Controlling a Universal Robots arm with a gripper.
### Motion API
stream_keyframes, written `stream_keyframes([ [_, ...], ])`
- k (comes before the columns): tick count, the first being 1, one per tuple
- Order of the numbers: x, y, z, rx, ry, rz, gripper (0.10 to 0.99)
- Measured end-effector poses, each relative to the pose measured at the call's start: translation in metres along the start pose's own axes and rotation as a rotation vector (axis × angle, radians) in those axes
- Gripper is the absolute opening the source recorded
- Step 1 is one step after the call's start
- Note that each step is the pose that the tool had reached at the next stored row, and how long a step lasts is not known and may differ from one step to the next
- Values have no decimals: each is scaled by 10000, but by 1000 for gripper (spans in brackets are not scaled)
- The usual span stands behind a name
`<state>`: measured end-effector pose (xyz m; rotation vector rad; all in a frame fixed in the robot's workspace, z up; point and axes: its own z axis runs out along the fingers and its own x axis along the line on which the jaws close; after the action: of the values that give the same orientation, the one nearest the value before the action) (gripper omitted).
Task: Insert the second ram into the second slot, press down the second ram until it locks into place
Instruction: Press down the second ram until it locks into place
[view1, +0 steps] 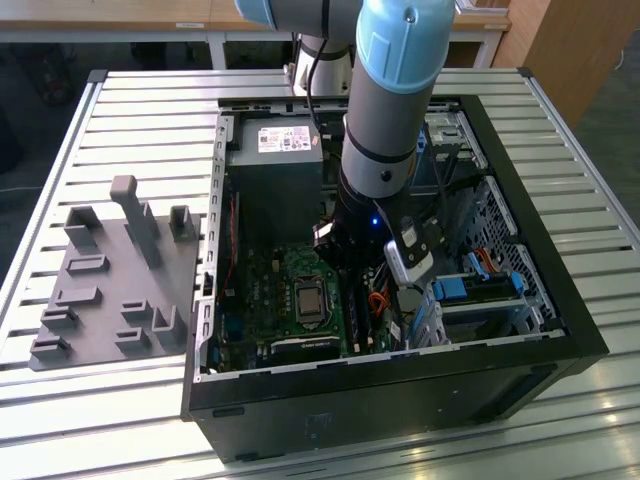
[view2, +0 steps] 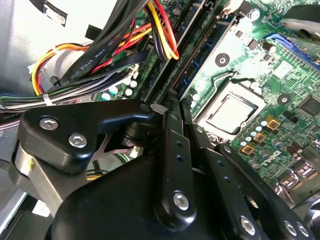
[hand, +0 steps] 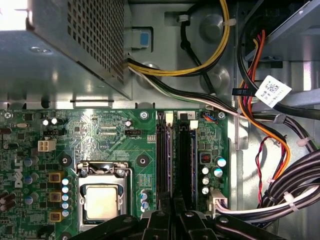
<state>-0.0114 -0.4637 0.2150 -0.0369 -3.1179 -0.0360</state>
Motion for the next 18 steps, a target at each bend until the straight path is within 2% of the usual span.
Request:
stream_keyframes([
  [18,0,1,1,-7,0,18,137],
])
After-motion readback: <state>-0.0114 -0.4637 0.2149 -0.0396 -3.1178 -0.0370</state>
